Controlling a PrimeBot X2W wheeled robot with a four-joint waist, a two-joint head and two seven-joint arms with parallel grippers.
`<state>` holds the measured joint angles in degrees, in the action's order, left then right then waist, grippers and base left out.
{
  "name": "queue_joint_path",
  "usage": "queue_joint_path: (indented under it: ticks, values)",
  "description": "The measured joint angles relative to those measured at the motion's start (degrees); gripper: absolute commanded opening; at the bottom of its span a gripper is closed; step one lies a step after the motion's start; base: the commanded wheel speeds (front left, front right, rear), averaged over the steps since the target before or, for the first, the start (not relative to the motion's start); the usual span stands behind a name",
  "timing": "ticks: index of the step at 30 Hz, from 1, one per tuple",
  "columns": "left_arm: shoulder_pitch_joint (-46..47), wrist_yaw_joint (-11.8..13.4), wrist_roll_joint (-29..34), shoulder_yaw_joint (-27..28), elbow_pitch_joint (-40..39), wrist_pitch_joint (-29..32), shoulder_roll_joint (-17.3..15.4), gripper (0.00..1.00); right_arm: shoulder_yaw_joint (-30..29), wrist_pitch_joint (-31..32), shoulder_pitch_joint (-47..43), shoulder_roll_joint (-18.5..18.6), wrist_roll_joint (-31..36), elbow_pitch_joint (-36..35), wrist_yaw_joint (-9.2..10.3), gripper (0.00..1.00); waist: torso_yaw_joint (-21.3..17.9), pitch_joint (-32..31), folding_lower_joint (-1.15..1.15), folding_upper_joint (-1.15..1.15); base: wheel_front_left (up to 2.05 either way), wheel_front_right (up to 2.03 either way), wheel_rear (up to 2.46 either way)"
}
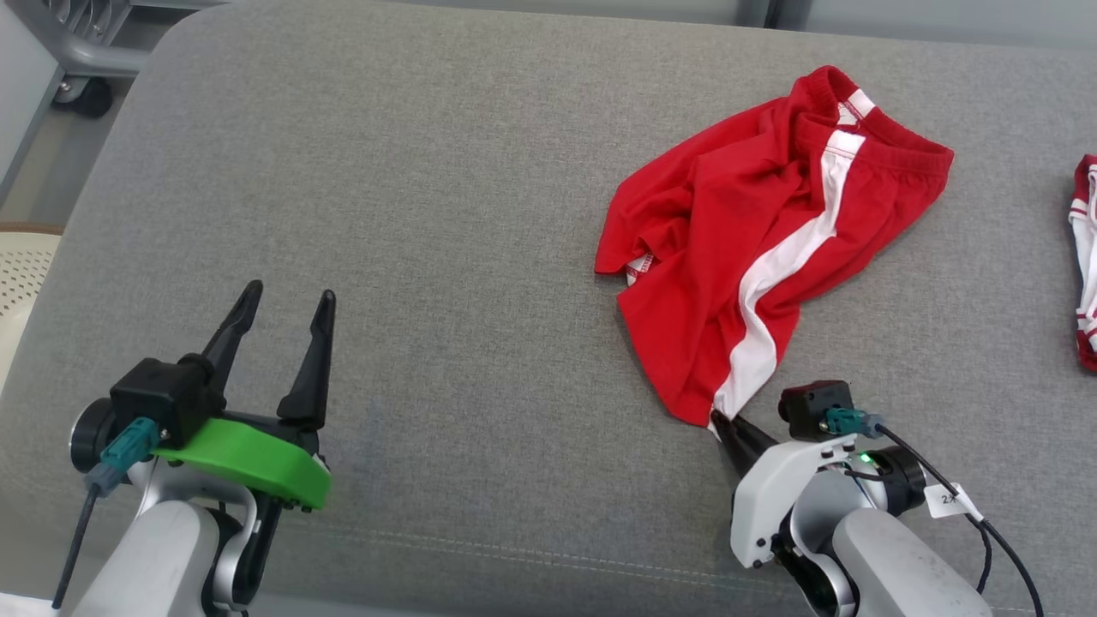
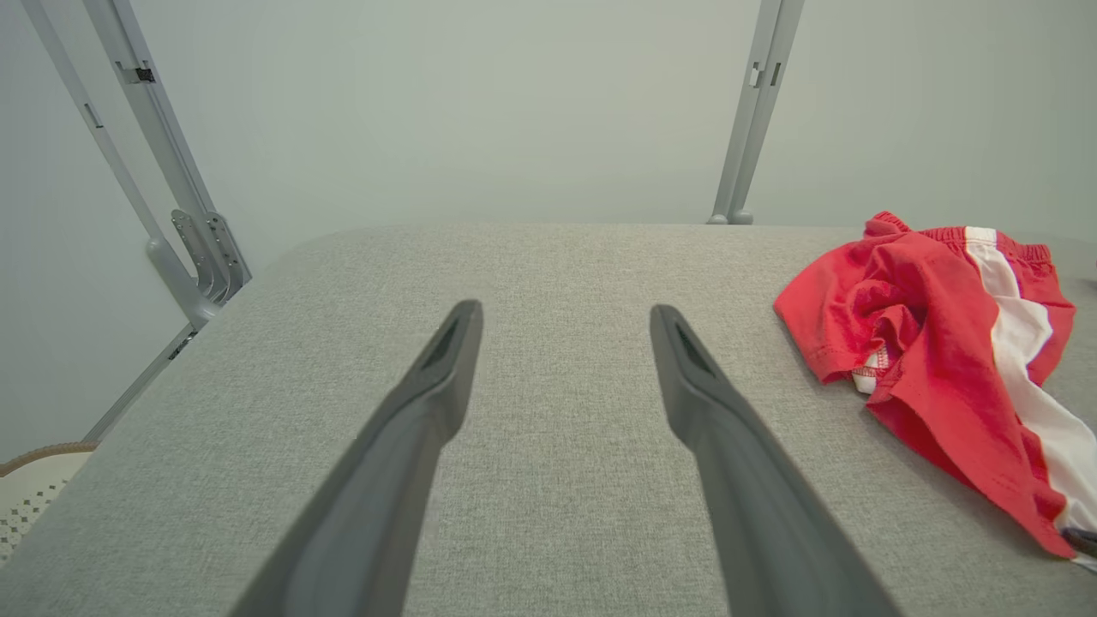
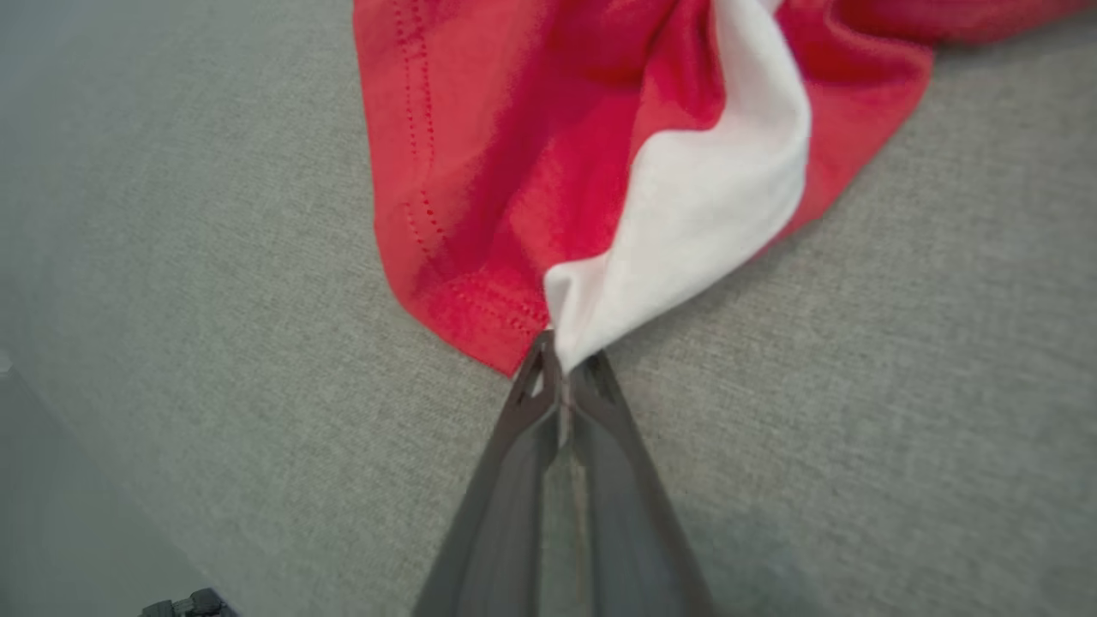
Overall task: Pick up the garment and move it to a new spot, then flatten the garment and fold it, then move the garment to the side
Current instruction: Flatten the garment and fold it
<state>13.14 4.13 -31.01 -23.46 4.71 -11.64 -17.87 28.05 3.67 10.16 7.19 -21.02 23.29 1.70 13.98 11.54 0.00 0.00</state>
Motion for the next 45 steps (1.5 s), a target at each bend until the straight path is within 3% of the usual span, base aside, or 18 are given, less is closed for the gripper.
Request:
queue_joint_path:
  ticks: [7, 16, 20, 27, 29, 30, 34, 35, 36, 40, 45]
  values:
    - [-0.2, 0.2, 0.0, 1.2, -1.5, 0.4, -1.7, 1.00, 1.0, 3.1, 0.5, 3.2, 0.3, -0.8, -2.27, 0.00, -2.2, -0.1, 0.00, 0.00, 0.00, 0.00, 0.00]
    - [0.0, -0.1, 0.5, 0.7, -4.3, 2.4, -3.7, 1.00, -0.8, 13.1, 0.6, 15.5, -0.5, -3.4, -6.78, 0.00, -6.7, -0.1, 0.00, 0.00, 0.00, 0.00, 0.00]
    - [0.2, -0.6, 0.5, 0.8, -5.7, 3.7, -4.5, 1.00, -2.6, 19.3, 0.4, 21.0, -4.1, -3.4, -8.24, 0.00, -9.2, -0.1, 0.00, 0.00, 0.00, 0.00, 0.00]
    - [2.0, -1.3, 0.4, 0.4, -7.7, 6.1, -5.2, 1.00, -5.8, 28.0, -0.8, 30.8, -6.2, -2.2, -8.18, 0.00, -13.0, 0.5, 0.00, 0.00, 0.00, 0.00, 0.00]
    - [2.9, -2.3, 0.3, -0.7, -8.7, 7.4, -5.2, 1.00, -6.9, 28.1, -0.8, 33.5, -5.7, -2.4, -8.17, 0.00, -13.7, 0.8, 0.00, 0.00, 0.00, 0.00, 0.00]
    - [4.7, -4.8, -1.0, -2.9, -10.3, 9.3, -5.1, 1.00, -7.6, 28.1, 0.0, 34.1, -5.6, -3.7, -8.17, 0.00, -14.3, 1.4, 0.00, 0.00, 0.00, 0.00, 0.00]
    - [9.9, -12.5, -6.6, -10.3, -12.6, 17.2, -4.0, 1.00, -5.4, 28.0, 2.9, 29.9, -6.2, -8.1, -8.25, 0.00, -15.2, 2.9, 0.00, 0.00, 0.00, 0.00, 0.00]
    - [10.4, -12.7, -11.5, -11.2, -12.3, 20.2, -2.2, 1.00, -4.4, 28.0, 3.6, 28.6, -6.2, -9.0, -8.26, 0.00, -15.6, 3.2, 0.00, 0.00, 0.00, 0.00, 0.00]
    - [10.4, -12.7, -11.5, -11.2, -12.3, 20.2, -2.2, 1.00, -4.4, 28.0, 3.6, 28.6, -6.2, -9.0, -8.26, 0.00, -15.6, 3.2, 0.00, 0.00, 0.00, 0.00, 0.00]
    - [12.9, -11.5, -20.5, -15.2, -9.5, 32.1, 1.2, 1.00, -0.8, 28.1, 5.7, 24.9, -6.2, -10.7, -8.44, 0.00, -17.2, 4.1, 0.00, 0.00, 0.00, 0.00, 0.00]
    - [21.9, -10.9, -21.8, -17.1, -7.5, 42.5, 1.6, 1.00, 2.7, 28.2, 8.0, 22.5, -6.1, -11.1, -8.76, 0.00, -19.9, 4.9, 0.00, 0.00, 0.00, 0.00, 0.00]
